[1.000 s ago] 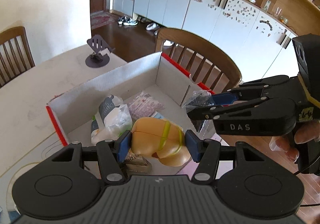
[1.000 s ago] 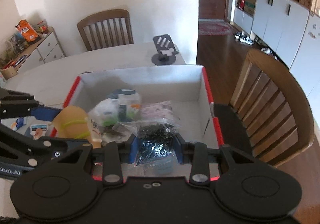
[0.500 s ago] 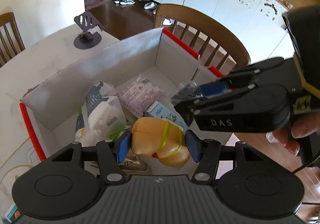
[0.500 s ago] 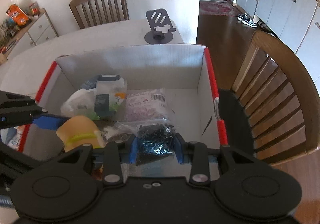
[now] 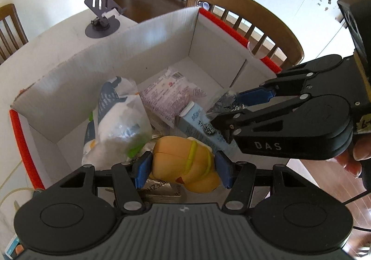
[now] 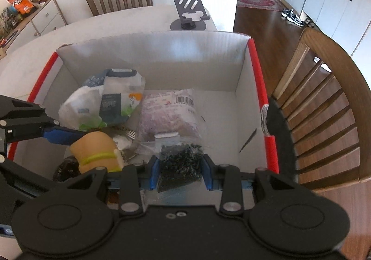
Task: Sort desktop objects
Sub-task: 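Lower both items into the shoebox and open both tools, then move both tools back from the shoebox to the items on the table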
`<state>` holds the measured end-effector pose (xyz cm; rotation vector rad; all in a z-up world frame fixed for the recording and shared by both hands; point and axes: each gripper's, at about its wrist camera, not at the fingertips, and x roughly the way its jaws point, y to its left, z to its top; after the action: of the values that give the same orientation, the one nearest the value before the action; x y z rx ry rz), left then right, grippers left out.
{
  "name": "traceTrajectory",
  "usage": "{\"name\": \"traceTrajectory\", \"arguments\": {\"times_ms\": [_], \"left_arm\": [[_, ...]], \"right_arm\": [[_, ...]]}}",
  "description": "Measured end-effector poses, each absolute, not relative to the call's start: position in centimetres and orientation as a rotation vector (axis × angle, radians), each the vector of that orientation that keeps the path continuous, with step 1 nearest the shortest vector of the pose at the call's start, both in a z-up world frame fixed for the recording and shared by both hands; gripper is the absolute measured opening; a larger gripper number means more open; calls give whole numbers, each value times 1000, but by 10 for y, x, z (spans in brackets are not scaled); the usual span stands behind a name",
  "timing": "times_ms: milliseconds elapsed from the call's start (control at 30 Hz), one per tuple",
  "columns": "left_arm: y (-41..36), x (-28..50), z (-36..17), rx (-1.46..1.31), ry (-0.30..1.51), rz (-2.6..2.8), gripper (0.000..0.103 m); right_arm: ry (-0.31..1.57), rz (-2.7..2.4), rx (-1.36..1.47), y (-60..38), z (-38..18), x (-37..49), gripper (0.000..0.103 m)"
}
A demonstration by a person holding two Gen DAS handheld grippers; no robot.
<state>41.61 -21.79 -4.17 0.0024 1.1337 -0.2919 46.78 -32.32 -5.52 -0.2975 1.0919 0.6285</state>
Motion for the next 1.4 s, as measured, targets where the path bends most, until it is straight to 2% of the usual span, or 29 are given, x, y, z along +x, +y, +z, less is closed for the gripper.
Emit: {"name": "traceTrajectory", "arguments": {"times_ms": [467, 733, 833, 900, 1233, 1400], "left_arm": [[-224, 419, -52, 28, 1150, -295, 62], [-222, 415, -50, 19, 1145, -287, 66], [-219, 412, -48, 4, 1143, -288, 74], [-218, 410, -46, -8, 1136, -292, 74], [-209, 396, -31, -55, 1098, -295, 77], [-209, 388, -22, -69, 1075, -298, 82]], "right_arm": [[1095, 624, -293, -331, -62, 460, 38], [1077, 639, -277, -332, -53, 456, 48], [1069, 649, -257, -333, -48, 454, 55], [1056, 653, -253, -333, -44, 452, 61], [1034, 668, -229, -335, -32, 445, 64], [1024, 675, -222, -337, -26, 438, 65]]}}
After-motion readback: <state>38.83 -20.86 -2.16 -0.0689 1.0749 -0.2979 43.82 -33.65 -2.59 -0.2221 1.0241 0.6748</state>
